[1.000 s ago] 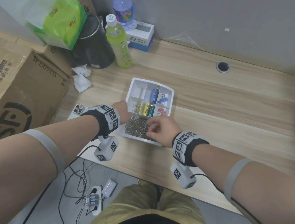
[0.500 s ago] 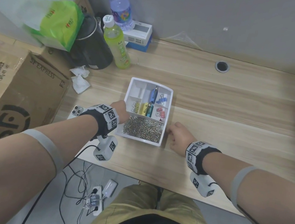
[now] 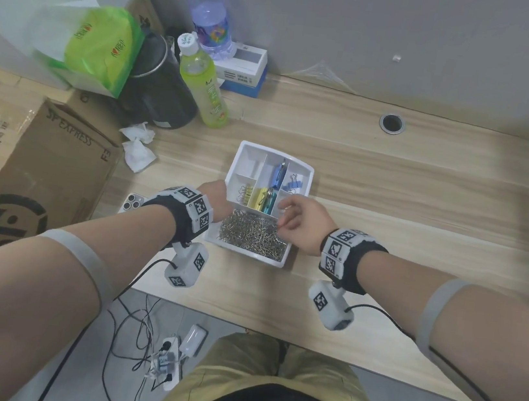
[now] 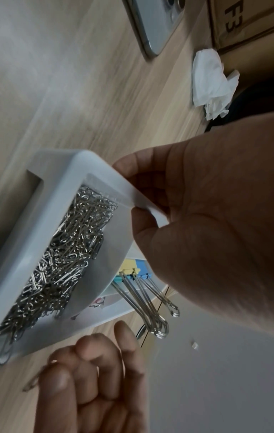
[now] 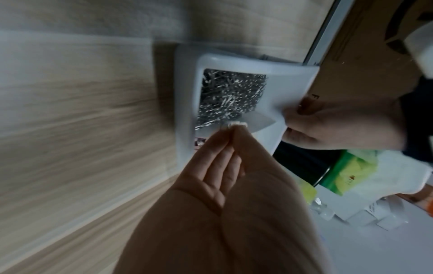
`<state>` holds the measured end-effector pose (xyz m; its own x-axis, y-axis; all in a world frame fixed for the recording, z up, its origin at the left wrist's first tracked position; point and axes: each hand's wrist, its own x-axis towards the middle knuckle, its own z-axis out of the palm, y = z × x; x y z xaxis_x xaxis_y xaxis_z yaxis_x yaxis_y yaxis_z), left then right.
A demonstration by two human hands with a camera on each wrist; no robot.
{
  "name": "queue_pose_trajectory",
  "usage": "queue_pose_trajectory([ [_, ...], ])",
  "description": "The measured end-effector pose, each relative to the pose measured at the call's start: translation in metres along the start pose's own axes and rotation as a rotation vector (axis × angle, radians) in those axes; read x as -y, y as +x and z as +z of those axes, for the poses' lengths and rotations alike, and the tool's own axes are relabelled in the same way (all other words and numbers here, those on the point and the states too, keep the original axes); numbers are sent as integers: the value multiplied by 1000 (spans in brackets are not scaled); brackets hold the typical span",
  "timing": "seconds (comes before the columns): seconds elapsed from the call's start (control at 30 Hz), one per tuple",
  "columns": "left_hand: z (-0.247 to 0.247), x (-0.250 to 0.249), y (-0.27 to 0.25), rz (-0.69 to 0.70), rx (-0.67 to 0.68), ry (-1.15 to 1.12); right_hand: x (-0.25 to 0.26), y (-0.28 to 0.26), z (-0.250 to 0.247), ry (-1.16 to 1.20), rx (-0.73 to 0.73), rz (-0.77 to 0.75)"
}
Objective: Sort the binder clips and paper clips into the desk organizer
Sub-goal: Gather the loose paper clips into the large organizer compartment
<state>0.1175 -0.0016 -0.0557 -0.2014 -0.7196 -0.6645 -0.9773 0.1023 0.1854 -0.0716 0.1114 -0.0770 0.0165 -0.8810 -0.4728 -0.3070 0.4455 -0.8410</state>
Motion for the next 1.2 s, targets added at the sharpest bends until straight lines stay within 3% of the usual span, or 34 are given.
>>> queue_pose_trajectory([
  [0.13, -3, -7, 3, 80, 4, -43, 7, -2, 2, -112, 43, -16],
  [0.37, -9, -22, 14, 215, -39, -64, -11, 10, -55, -362, -369, -41],
  [0.47, -12, -30, 25, 224, -41, -65, -23, 17, -80, -439, -443, -7],
  [0.6, -18, -46, 38, 292, -42, -49, -29, 27, -108, -544, -400, 151],
  [0.77, -32, -66, 57, 331, -94, -27, -24, 38, -138, -669, -201, 244],
  [0.97, -50, -79, 83, 206, -284, -32, -19, 50, -149, -776, -244, 279],
  [1.1, -60, -85, 95, 162, -385, -102, -15, 64, -162, -728, -293, 309],
  [1.2, -64, -90, 105, 131, -382, -166, -12, 76, -173, -672, -346, 361],
])
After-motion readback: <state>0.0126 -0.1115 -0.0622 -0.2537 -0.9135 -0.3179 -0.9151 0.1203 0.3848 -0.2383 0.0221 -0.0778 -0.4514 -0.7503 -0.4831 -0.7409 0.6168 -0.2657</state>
